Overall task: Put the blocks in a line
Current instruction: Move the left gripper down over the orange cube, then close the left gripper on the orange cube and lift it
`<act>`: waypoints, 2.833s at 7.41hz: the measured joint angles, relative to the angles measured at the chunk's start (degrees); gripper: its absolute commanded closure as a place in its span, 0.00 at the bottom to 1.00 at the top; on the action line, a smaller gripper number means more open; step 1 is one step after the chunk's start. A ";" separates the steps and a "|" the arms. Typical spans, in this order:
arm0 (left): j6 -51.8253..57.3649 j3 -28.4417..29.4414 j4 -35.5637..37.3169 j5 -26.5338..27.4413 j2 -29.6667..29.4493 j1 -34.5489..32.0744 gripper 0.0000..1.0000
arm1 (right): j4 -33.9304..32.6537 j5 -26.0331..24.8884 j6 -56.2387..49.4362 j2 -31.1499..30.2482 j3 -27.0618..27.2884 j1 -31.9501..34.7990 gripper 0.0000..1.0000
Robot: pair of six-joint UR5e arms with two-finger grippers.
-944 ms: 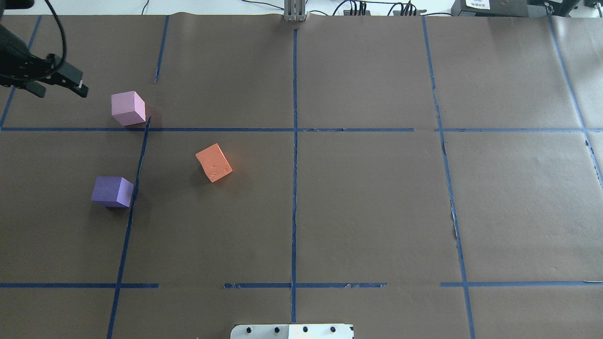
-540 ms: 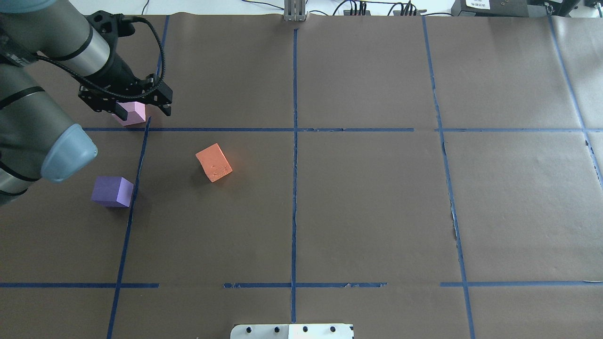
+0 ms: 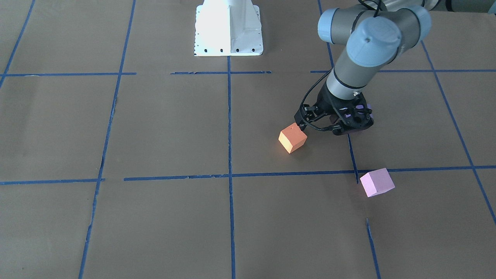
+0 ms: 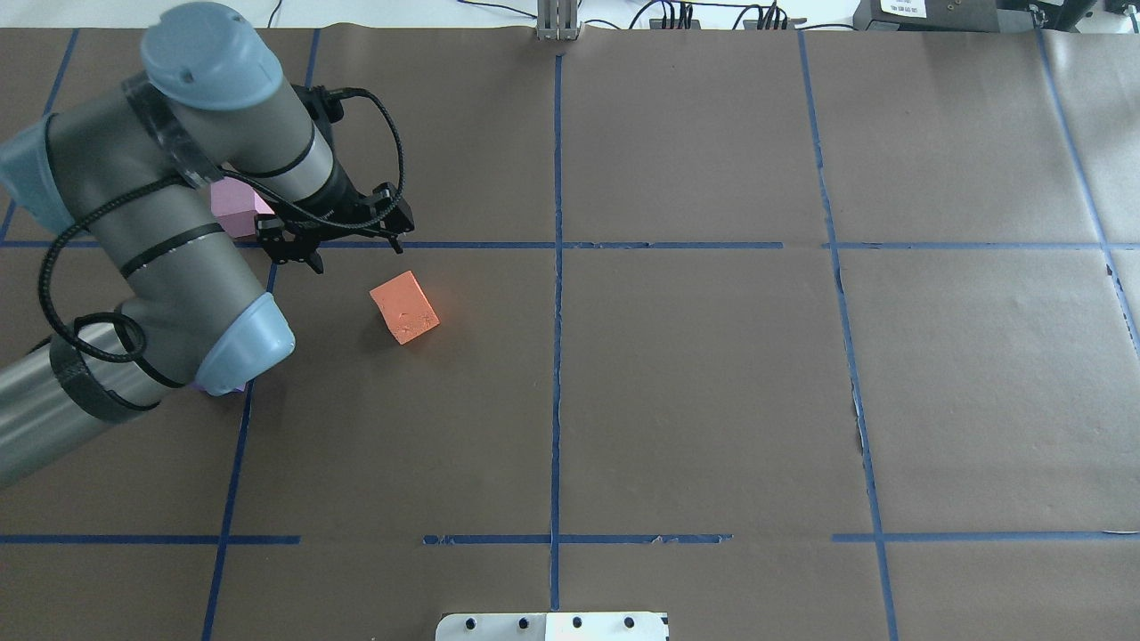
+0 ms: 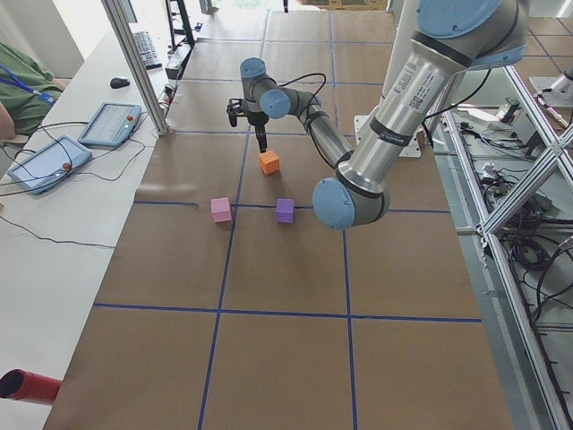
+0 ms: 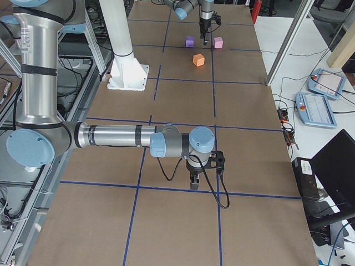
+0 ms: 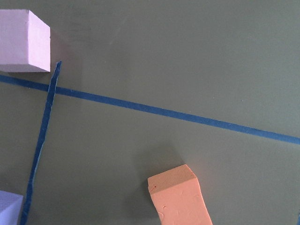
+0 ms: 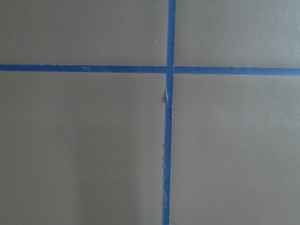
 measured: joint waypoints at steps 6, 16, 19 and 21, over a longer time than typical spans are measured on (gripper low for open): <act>-6.88 5.38 -7.15 4.79 -0.06 6.19 0.00 | -0.02 0.00 0.00 0.00 0.00 0.05 0.00; -7.96 11.95 -13.62 6.59 -0.34 6.16 0.58 | 0.00 -0.04 0.00 0.00 0.00 0.05 0.00; -8.04 10.40 -12.56 6.60 -0.60 6.16 1.00 | 0.00 0.00 0.00 0.00 0.00 0.01 0.00; -5.61 3.53 -6.18 6.73 -0.85 5.35 1.00 | 0.00 0.00 0.00 0.00 0.00 0.02 0.00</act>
